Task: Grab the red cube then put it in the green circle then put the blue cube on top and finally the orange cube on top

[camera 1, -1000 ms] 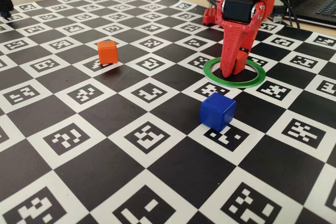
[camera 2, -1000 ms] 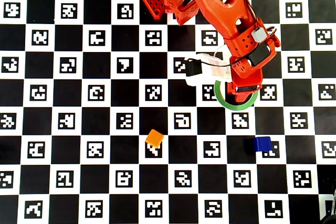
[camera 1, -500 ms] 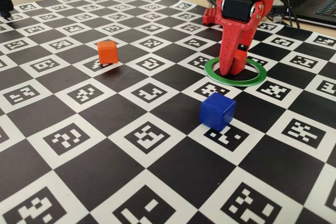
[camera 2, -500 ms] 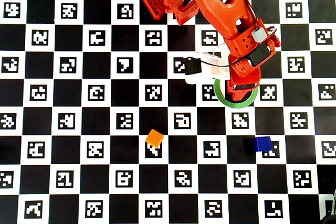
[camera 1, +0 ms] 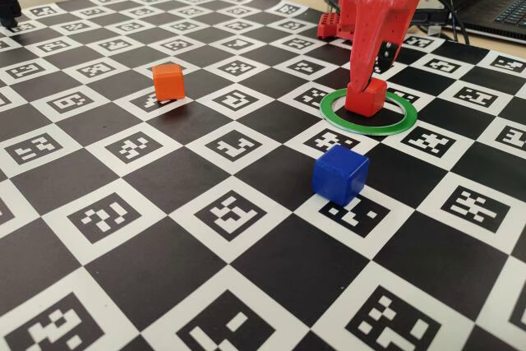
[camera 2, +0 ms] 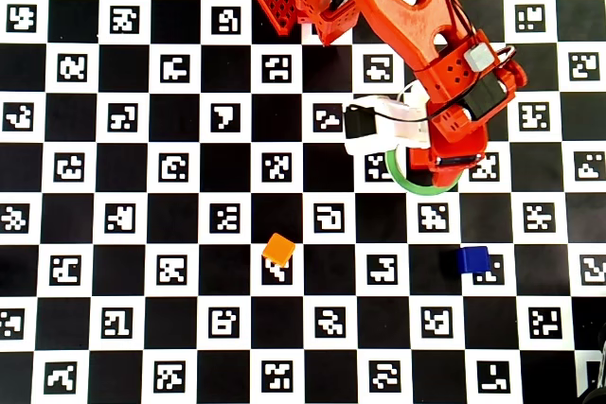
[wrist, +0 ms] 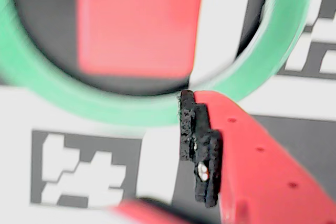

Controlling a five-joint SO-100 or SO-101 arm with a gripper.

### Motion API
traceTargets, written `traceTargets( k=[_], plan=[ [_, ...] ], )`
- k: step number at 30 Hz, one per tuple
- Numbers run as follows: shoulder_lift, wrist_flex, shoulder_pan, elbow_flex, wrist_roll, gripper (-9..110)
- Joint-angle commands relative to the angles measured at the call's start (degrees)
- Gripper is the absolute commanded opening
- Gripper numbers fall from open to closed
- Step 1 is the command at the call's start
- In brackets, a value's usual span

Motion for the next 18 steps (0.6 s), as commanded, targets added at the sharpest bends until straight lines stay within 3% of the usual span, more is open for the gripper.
traceTargets(
  k=[1,18],
  plan=[
    [3.78,4.66,0.62,-10.81,-0.62,30],
    [-13.01,12.83,3.16,-39.38,-3.78,30]
  ],
)
